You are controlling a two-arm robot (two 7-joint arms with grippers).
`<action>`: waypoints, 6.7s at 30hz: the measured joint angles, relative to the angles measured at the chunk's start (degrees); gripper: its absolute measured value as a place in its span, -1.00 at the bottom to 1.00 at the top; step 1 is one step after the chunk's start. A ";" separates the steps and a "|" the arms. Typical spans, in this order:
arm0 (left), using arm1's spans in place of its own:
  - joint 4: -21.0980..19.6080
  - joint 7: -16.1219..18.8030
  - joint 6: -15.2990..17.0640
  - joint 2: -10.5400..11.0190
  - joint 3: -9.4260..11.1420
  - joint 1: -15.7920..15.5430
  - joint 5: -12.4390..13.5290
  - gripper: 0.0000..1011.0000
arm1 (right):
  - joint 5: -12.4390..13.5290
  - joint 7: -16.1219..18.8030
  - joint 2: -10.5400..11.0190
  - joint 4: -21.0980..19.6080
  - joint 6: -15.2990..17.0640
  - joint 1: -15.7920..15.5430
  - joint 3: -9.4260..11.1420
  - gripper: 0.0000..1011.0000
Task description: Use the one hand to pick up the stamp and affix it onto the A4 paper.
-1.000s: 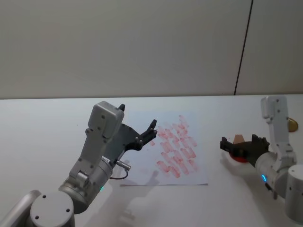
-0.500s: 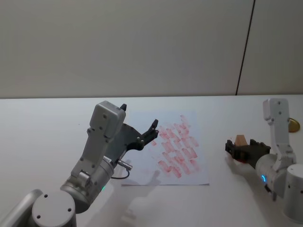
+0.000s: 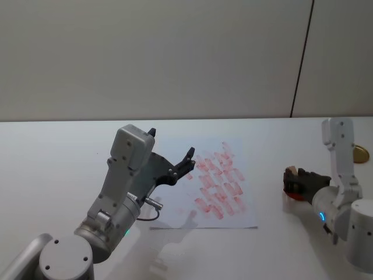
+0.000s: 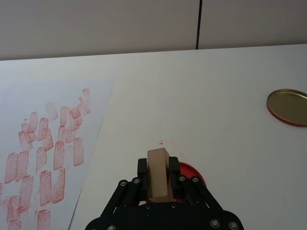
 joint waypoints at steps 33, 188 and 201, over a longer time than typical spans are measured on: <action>0.00 0.00 0.00 0.00 0.00 0.00 0.00 0.96 | -0.06 -1.73 -0.14 -4.95 0.24 -1.55 0.76 -0.56; 0.00 0.01 0.00 0.00 0.00 0.00 0.00 0.96 | 0.25 -1.57 -12.95 21.66 4.35 16.44 -2.49 -0.56; 0.00 0.01 0.00 0.00 0.00 0.00 0.00 0.96 | 0.78 -1.17 -13.78 25.57 4.72 18.69 -2.18 -0.56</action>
